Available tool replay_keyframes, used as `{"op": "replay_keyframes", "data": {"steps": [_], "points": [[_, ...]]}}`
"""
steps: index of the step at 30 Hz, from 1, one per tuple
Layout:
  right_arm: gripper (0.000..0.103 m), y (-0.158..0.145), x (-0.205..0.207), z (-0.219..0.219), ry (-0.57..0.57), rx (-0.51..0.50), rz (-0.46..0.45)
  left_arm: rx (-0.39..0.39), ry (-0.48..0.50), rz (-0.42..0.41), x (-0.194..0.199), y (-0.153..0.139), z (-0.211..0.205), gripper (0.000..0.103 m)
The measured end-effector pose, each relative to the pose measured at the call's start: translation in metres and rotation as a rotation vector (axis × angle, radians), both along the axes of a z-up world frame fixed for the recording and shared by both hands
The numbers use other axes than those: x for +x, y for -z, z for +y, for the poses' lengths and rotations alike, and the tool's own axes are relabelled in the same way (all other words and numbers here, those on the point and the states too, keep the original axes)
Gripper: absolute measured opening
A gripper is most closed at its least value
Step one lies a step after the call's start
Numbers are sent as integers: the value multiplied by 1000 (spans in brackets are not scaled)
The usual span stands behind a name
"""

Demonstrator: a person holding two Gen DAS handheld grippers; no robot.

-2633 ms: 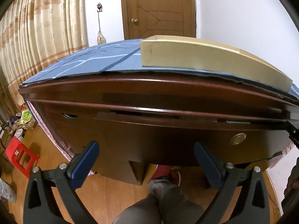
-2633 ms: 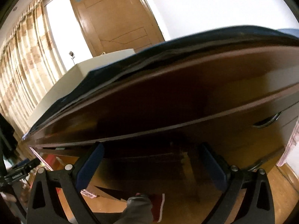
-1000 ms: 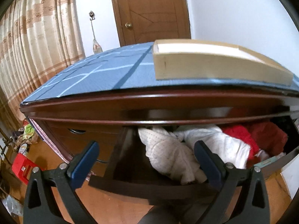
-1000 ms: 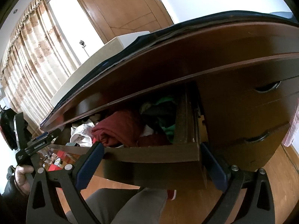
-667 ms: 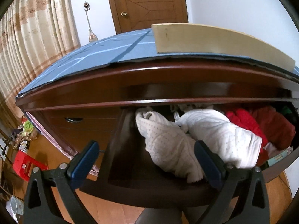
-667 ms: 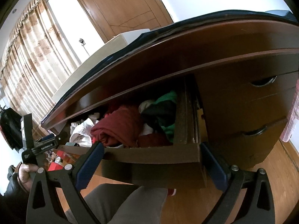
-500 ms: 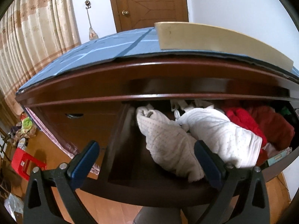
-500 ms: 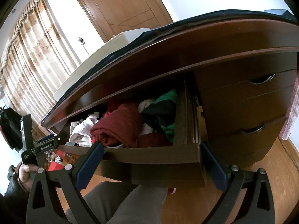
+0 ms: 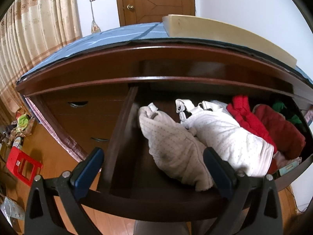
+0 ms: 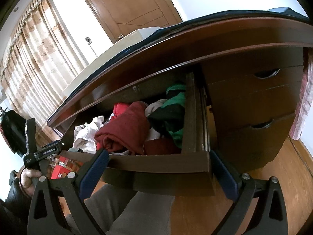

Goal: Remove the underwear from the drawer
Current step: 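Move both tools down into the open drawer toward the white underwear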

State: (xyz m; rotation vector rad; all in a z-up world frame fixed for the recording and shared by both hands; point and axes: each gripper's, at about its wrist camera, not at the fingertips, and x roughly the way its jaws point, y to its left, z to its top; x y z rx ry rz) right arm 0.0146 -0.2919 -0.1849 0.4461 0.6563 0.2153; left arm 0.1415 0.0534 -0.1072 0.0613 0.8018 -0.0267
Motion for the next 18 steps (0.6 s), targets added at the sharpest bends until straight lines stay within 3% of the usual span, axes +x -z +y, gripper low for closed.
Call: {"op": "replay_keyframes", "data": {"steps": [18], "points": [[102,1,-28,2,-15,-2,-2,5,-7,-27,-34,-2,4,100]]}}
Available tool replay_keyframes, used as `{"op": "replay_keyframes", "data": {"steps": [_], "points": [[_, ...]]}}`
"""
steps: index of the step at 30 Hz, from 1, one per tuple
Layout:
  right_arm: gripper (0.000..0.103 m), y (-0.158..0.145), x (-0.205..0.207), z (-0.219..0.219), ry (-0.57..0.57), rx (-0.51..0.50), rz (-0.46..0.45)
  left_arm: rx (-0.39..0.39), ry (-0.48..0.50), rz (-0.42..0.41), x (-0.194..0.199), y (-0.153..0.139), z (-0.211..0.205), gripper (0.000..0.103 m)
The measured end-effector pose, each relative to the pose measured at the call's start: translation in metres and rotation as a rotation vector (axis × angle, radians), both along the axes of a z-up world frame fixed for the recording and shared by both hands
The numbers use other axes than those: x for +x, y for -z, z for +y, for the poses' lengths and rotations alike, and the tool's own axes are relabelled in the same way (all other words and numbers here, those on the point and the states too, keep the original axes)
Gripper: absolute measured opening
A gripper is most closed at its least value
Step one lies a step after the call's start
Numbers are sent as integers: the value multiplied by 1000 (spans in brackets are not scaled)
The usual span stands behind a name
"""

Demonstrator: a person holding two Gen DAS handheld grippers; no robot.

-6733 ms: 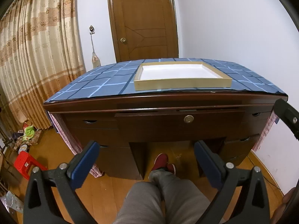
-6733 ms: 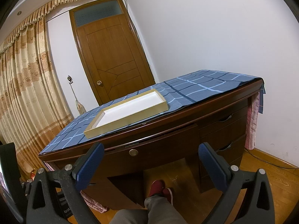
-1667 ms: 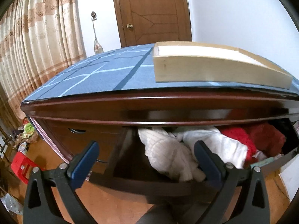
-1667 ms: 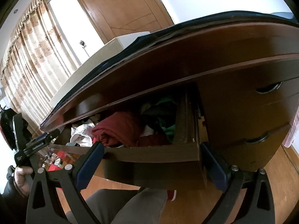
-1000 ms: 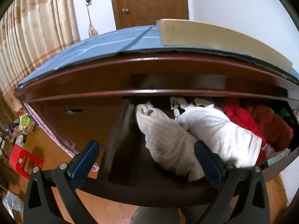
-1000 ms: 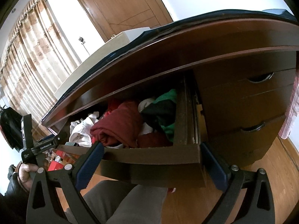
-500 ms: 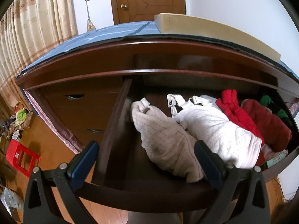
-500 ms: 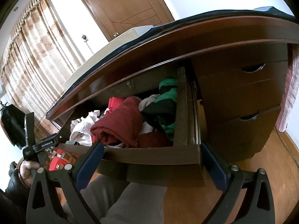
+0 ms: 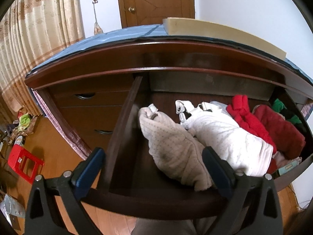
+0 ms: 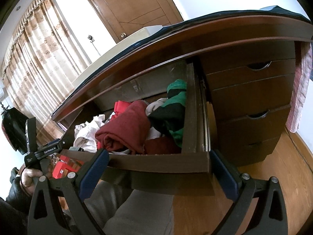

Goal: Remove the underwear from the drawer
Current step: 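Move both tools down into the open drawer toward the white underwear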

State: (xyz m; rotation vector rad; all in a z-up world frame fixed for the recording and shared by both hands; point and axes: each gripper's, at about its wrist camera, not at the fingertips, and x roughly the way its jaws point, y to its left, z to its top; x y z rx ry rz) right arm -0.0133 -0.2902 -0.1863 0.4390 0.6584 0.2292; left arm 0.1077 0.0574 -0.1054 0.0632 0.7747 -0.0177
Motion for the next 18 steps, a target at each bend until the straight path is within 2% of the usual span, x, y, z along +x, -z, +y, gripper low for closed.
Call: {"op": "replay_keyframes", "data": {"steps": [8,13,15,18], "points": [[102,-3,1,-3,2,-21,-13,3,-10,-7,1,-2,1,99],[102,-3,-1,-2,44,-20,-18,-2,-3,3,2,-2,0,99],[102,-9,-4,-3,75,-26,-17,-3,-6,17,4,-3,1,99],[102,-30,-12,-3,96,-31,-66,-8,15,2,3,-9,2,99]]}}
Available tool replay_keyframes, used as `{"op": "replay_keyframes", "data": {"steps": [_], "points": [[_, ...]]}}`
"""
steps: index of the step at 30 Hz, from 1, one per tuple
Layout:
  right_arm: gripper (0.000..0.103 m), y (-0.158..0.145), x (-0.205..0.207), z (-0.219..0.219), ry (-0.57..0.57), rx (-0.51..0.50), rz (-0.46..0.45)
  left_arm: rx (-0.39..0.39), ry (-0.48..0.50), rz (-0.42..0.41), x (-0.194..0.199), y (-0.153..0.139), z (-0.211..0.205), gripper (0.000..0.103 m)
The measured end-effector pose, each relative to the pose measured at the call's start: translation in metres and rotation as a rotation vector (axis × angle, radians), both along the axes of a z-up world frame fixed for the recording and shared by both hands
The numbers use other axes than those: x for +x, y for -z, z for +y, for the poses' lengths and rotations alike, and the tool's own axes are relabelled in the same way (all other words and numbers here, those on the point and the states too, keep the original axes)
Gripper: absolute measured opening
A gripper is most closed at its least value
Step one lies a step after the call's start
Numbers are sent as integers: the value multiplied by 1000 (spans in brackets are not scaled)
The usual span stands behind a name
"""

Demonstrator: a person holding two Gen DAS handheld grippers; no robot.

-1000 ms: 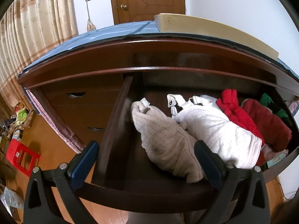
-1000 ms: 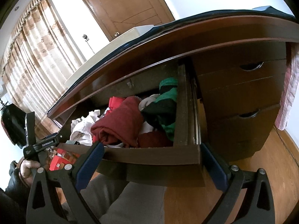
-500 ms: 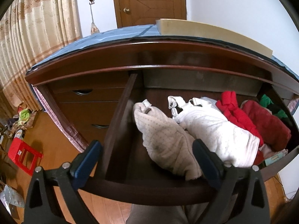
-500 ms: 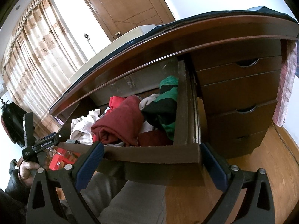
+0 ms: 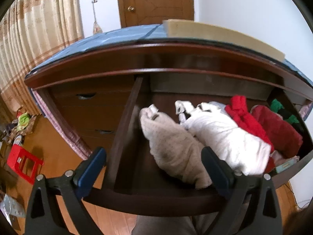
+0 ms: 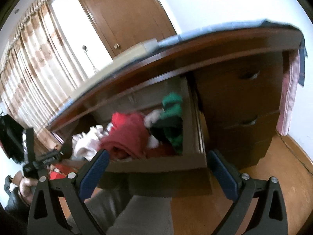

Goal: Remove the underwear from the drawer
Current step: 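Move both tools down into the open drawer toward the white underwear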

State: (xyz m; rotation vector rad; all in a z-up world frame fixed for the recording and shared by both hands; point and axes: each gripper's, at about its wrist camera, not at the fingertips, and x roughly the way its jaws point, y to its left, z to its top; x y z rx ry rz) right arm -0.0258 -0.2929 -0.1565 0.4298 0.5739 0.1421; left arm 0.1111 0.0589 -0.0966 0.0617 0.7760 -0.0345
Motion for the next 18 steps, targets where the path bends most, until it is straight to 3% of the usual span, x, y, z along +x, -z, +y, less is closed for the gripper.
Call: {"op": "replay_keyframes", "data": {"steps": [3,9,18], "points": [[102,-25,-1,12,-25,-53,-50,15,-1,-39,-2,-11,-2,99],[102,-52,17,54,-143,-40,-103,61,-13,-68,-2,-27,-6,99],[102,-66,58,101,-194,-31,-65,67,-33,-44,2,-34,-1,99]]}}
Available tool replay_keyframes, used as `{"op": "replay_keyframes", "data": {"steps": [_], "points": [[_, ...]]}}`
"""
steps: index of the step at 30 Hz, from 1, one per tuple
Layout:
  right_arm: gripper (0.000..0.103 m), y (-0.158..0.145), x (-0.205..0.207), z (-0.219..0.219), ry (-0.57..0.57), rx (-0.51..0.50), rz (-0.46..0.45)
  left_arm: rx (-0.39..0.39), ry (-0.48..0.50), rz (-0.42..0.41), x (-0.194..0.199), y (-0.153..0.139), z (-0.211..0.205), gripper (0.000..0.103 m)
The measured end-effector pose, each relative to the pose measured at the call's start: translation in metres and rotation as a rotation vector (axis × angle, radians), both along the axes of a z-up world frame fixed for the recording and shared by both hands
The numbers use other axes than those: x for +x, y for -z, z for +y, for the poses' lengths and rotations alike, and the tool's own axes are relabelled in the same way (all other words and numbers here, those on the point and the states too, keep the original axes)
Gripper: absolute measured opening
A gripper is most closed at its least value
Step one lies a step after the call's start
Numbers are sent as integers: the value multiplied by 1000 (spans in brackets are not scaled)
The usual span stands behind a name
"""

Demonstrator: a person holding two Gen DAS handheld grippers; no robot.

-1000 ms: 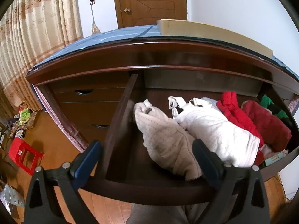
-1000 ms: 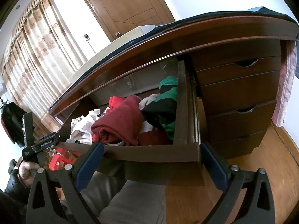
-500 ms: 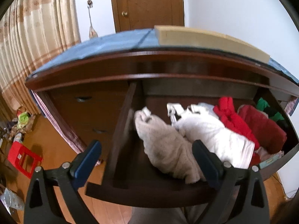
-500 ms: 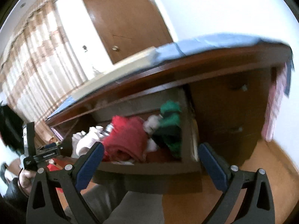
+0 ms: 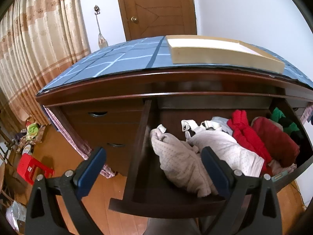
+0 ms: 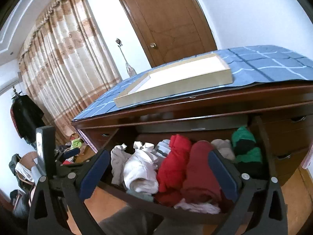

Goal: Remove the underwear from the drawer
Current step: 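Move both tools down into the open drawer toward the white underwear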

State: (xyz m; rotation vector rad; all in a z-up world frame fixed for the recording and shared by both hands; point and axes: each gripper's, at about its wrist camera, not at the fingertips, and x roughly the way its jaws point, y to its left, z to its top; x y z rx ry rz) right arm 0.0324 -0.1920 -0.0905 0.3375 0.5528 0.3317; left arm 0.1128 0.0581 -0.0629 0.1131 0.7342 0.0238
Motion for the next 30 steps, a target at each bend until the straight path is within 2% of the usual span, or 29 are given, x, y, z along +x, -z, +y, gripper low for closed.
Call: {"op": "replay_keyframes", "data": {"steps": [7,13,17,20,30], "points": [[102,6,26,14,52,23,99,-4,-3,16,4,2,1,100],[102,11,25,24,76,-22,104,-14,1,29,7,5,0,100],[102,9,22,33,96,-97,82,-19,3,52,10,11,0,100],[102,12,25,42,72,-145,91,-14,0,72,13,17,0,100],[102,22,43,61,-16,-166,144,-1,-8,116,20,29,5,100]]}}
